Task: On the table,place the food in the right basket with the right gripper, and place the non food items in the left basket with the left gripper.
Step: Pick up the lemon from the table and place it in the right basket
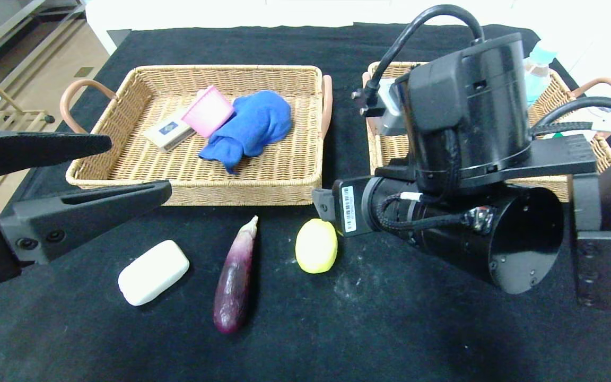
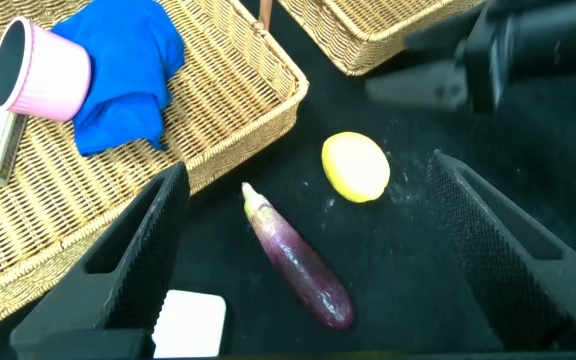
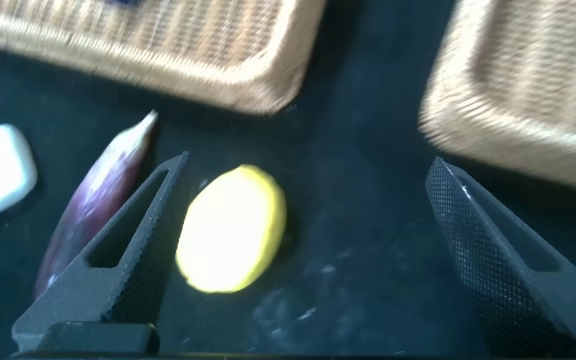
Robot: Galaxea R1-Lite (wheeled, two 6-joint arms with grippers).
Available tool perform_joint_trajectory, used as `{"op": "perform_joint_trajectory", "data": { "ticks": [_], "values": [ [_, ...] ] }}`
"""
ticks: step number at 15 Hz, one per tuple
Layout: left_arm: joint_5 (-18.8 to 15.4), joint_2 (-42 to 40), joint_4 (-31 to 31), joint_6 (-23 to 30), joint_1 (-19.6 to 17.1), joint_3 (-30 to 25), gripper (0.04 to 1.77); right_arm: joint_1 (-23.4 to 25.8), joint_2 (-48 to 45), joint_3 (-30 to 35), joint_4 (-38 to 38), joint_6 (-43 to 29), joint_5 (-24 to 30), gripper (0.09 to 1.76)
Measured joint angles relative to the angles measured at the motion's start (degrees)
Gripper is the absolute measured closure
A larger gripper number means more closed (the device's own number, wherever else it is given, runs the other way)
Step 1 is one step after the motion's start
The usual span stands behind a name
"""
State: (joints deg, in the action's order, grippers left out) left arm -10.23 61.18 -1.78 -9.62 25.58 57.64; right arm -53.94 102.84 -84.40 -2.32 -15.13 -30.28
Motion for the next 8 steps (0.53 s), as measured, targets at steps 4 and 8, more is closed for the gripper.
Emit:
{"op": "perform_joint_trajectory", "data": {
  "ticks": [4,8],
  "values": [
    [0.01,0.00,0.02,0.00,0.00,0.00,0.09,-2.28,2.95,-0.05,0.11,-1.54,-1.88,0.15],
    [0.01,0.00,0.02,0.02,0.00,0.07,0.09,-4.07,5.92,-0.13,1.77,-2.40,-4.08,0.15]
  ]
}}
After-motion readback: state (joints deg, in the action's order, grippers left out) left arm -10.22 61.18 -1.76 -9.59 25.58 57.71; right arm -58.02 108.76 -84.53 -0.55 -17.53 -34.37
